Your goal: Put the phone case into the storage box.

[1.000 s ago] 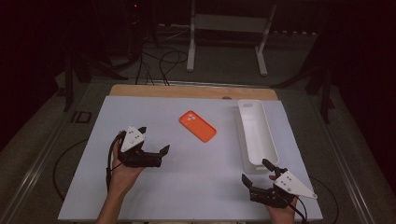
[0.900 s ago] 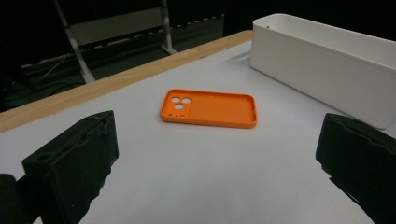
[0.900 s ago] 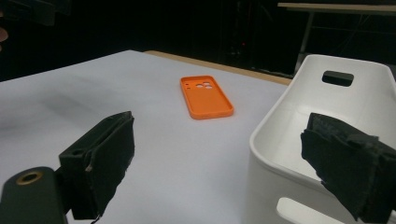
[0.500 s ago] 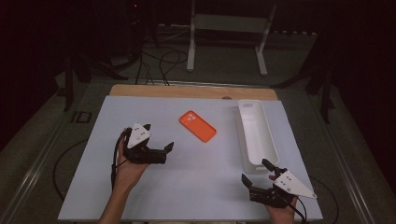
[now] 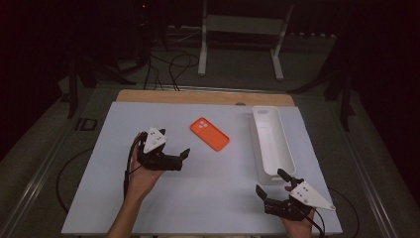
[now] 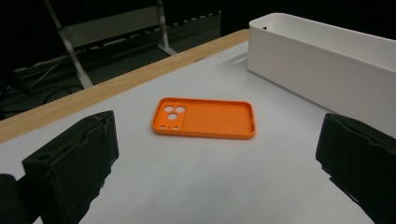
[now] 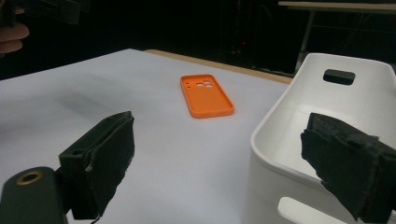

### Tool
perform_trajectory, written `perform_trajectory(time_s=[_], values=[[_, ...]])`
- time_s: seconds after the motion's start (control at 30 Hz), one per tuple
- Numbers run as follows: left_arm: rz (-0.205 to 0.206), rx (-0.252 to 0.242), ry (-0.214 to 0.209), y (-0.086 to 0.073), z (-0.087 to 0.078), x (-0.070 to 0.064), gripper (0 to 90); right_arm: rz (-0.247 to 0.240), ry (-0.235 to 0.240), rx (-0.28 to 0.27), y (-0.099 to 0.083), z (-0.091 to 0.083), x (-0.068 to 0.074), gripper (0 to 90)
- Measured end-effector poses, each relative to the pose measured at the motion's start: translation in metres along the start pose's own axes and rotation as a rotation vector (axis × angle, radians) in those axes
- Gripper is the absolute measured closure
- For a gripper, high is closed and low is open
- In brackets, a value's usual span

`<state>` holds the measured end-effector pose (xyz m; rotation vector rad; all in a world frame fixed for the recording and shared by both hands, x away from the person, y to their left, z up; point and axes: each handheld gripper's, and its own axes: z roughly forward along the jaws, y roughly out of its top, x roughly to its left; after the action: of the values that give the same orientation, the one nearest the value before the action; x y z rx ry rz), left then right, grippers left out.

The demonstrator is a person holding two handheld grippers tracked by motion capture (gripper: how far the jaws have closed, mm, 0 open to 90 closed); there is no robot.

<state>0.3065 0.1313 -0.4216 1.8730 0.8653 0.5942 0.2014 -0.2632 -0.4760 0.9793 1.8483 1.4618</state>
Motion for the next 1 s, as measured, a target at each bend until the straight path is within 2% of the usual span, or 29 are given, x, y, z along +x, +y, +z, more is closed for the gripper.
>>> perform_trajectory(time_s=[0.43, 0.73, 1.0], values=[[-0.004, 0.012, -0.009, 0.002, 0.012, -0.001, 0.2, -0.003, 0.001, 0.001, 0.0, 0.0, 0.0, 9.5], [-0.008, 0.023, -0.032, 0.002, 0.022, -0.002, 0.2, -0.002, 0.0, 0.001, 0.0, 0.0, 0.0, 9.5], [-0.012, 0.041, -0.03, 0.005, 0.03, 0.0, 0.3, -0.002, -0.001, 0.001, 0.0, 0.0, 0.0, 9.4]])
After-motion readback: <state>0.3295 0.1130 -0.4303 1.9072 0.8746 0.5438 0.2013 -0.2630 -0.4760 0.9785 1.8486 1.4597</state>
